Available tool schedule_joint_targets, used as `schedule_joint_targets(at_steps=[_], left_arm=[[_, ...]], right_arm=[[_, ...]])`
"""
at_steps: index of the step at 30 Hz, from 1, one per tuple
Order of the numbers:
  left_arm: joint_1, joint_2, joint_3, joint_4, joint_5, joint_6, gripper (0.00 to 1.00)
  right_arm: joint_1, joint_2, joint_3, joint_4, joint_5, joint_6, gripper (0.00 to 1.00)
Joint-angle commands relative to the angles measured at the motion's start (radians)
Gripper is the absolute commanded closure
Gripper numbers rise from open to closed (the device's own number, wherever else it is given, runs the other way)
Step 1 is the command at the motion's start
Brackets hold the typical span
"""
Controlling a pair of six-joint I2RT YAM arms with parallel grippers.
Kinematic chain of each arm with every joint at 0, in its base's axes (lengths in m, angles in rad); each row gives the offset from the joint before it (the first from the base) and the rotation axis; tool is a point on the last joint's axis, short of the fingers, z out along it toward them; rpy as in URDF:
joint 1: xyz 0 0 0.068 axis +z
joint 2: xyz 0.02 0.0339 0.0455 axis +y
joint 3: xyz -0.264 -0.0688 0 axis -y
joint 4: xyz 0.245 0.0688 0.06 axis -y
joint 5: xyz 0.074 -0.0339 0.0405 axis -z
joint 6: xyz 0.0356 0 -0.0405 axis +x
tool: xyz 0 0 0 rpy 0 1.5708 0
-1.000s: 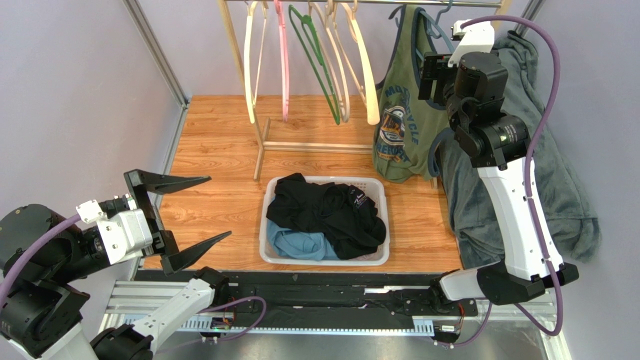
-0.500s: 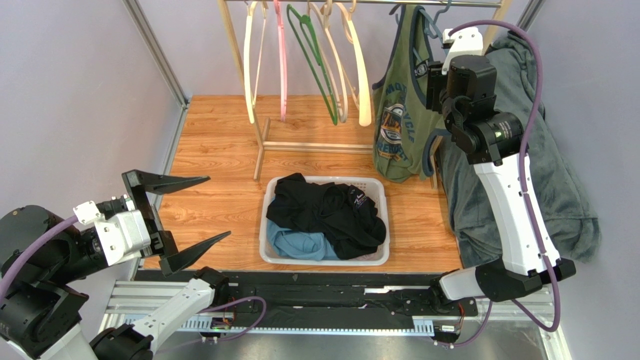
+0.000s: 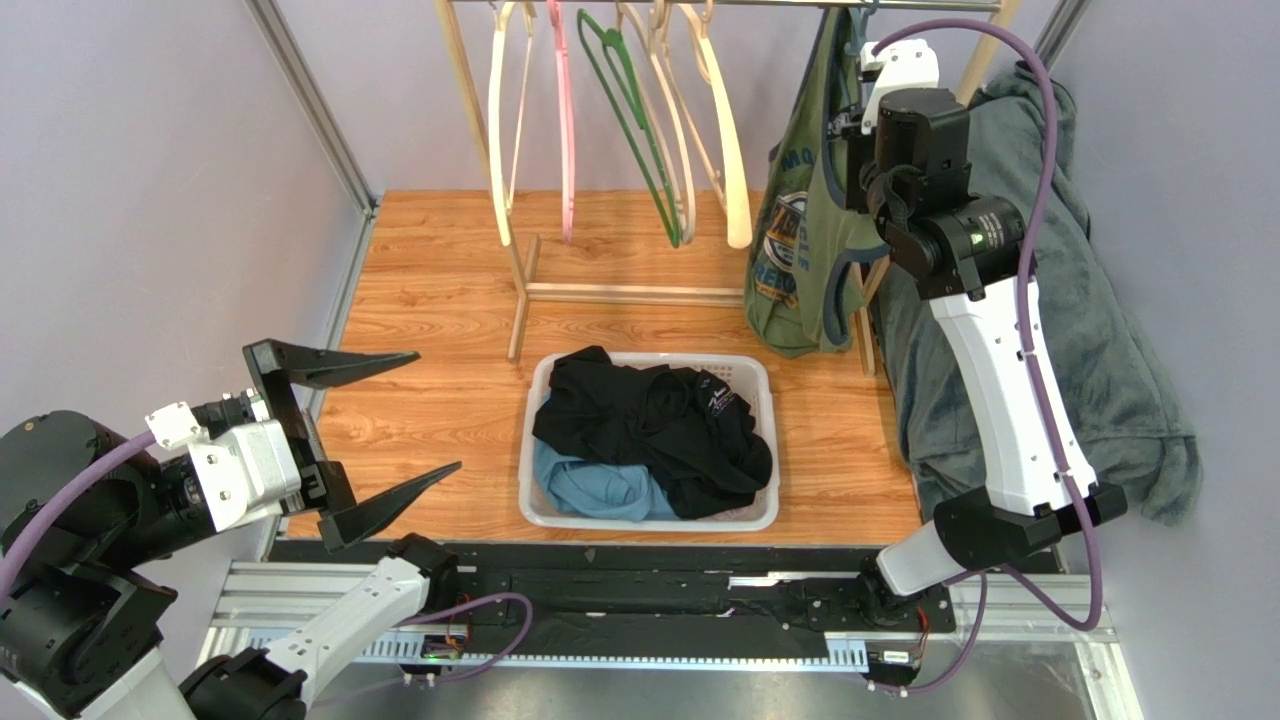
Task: Remove the tank top from the hanger
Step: Pick up the hanger from the clothesline.
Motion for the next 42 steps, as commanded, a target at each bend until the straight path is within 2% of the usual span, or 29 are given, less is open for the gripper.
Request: schedule_joint_targets(at_steps=[1,5,10,17,19,22,23,24,27,33,38,41,42], left_arm=[[0.008,0.006,0.0,0.003,-0.01,-0.02,0.01],[0.008,0.005,-0.011,0.003,-0.011,-0.018,0.01],[0.008,0.002,-0.008,0.0,-0.013,-0.015,0.01],[0.008,-0.008,-0.013,-0.001,-0.021,-0.012,0.01],[0.008,-0.008,-0.006,-0.001,-0.022,-0.012,0.01],[0.008,-0.008,-0.003,-0.004,-0.024,-0.009,0.01],[0.008,-0.009,-0.003,-0.004,-0.027,-0.009,0.01],[0.007,-0.009,-0.003,-0.004,-0.024,-0.009,0.01],[0.008,-0.011,-0.006,-0.004,-0.025,-0.01,0.01],[0.008,-0.009,0.0,-0.006,-0.019,-0.013,0.01],[0.008,-0.009,0.009,-0.004,-0.019,-0.016,0.01],[0.008,-0.006,0.009,-0.004,-0.018,-0.018,0.01],[0.008,-0.006,0.009,-0.004,-0.016,-0.018,0.01]], right_arm=[[0.0,-0.043,0.03,0.145,-0.03,-0.024,1.0],[-0.002,-0.094,0.03,0.257,-0.051,-0.038,1.0],[0.0,-0.085,0.076,0.225,-0.07,-0.036,1.0],[-0.011,-0.157,-0.121,0.322,-0.059,-0.022,1.0],[-0.017,-0.1,-0.064,0.27,-0.071,-0.006,1.0],[-0.019,-0.005,0.127,0.063,-0.071,0.028,1.0],[-0.017,0.039,0.156,-0.013,-0.073,0.034,0.93],[-0.017,0.049,0.18,-0.038,-0.071,0.044,0.67],[-0.017,0.05,0.165,-0.068,-0.079,0.051,0.49],[-0.02,0.078,0.165,-0.111,-0.065,0.051,0.45],[-0.022,0.093,0.172,-0.144,-0.058,0.051,0.47],[-0.022,0.104,0.184,-0.141,-0.044,0.05,0.76],[-0.022,0.106,0.196,-0.137,-0.039,0.077,0.94]])
